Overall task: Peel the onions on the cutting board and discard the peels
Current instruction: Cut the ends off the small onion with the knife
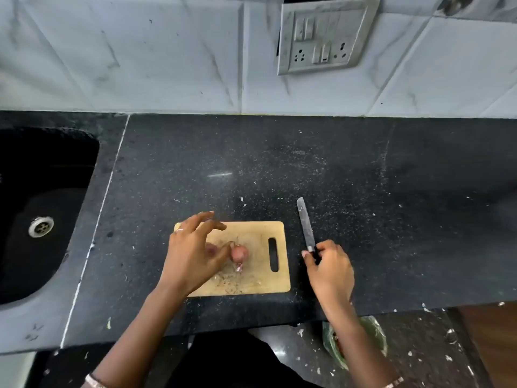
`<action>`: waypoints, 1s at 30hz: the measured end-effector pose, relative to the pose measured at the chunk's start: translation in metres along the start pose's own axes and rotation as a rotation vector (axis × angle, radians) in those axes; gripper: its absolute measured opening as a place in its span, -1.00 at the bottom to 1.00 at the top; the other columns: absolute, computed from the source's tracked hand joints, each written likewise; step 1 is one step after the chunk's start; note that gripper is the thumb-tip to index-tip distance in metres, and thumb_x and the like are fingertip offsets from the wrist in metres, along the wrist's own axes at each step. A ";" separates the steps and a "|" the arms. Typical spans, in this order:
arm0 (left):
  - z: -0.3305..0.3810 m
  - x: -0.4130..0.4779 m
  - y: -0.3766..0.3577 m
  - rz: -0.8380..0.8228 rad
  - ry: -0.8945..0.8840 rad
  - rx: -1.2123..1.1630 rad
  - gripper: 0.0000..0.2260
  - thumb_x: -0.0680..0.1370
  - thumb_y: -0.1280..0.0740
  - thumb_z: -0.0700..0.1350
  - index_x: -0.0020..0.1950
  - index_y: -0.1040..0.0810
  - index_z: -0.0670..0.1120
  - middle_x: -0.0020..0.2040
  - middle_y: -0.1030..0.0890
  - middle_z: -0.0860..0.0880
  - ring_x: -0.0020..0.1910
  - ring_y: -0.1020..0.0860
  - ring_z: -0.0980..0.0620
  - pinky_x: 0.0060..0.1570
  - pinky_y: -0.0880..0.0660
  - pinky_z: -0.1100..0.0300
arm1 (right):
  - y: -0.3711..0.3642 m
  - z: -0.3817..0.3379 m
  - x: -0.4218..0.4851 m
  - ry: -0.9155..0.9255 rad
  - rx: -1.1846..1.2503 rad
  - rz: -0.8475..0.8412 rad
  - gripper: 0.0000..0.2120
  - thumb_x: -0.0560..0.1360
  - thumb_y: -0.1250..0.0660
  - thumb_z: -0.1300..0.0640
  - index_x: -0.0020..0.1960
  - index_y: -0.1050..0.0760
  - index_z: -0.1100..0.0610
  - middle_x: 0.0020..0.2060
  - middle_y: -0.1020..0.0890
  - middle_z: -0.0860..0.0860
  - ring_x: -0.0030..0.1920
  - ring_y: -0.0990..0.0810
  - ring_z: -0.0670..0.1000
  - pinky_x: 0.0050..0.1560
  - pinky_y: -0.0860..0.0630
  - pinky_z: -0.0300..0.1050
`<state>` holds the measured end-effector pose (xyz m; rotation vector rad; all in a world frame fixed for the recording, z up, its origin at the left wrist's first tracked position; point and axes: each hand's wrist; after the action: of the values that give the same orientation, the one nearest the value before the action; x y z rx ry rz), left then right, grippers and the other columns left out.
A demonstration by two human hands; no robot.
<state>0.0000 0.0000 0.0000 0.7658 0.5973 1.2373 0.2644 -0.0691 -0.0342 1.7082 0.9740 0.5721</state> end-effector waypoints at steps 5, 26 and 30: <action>-0.005 -0.005 -0.003 -0.091 -0.010 0.213 -0.51 0.35 -0.31 0.34 0.17 -0.63 0.12 0.40 -0.53 0.06 0.38 -0.47 -0.10 0.23 -0.40 -0.18 | -0.005 0.000 0.005 -0.068 -0.019 -0.016 -0.77 0.53 -0.46 0.00 0.12 -0.61 0.09 -0.03 -0.68 0.05 0.00 -0.65 0.14 -0.07 -0.59 0.01; -0.062 -0.032 -0.025 0.111 0.037 0.109 -0.37 0.25 -0.36 0.39 0.25 -0.51 0.16 0.12 -0.64 0.18 0.14 -0.57 0.01 0.18 -0.23 0.00 | -0.051 -0.087 -0.030 0.350 0.395 -0.117 -0.66 0.28 -0.59 -0.19 -0.17 -0.59 0.02 -0.22 -0.56 -0.14 -0.16 -0.55 -0.07 -0.13 -0.52 -0.05; -0.074 -0.022 -0.025 0.214 0.006 0.048 -0.42 0.26 -0.37 0.32 0.24 -0.50 0.17 0.09 -0.61 0.19 0.11 -0.56 0.04 0.17 -0.21 0.05 | -0.059 -0.087 -0.028 0.416 0.366 -0.102 -0.67 0.28 -0.58 -0.20 -0.19 -0.58 0.00 -0.22 -0.57 -0.15 -0.17 -0.55 -0.08 -0.14 -0.54 0.01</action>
<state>-0.0466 -0.0112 -0.0660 0.8834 0.5624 1.4256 0.1635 -0.0371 -0.0569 1.8823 1.5294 0.7323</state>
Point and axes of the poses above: each hand's wrist, its own x-axis towards the middle knuckle, its own y-axis out of the back of the hand, z = x × y
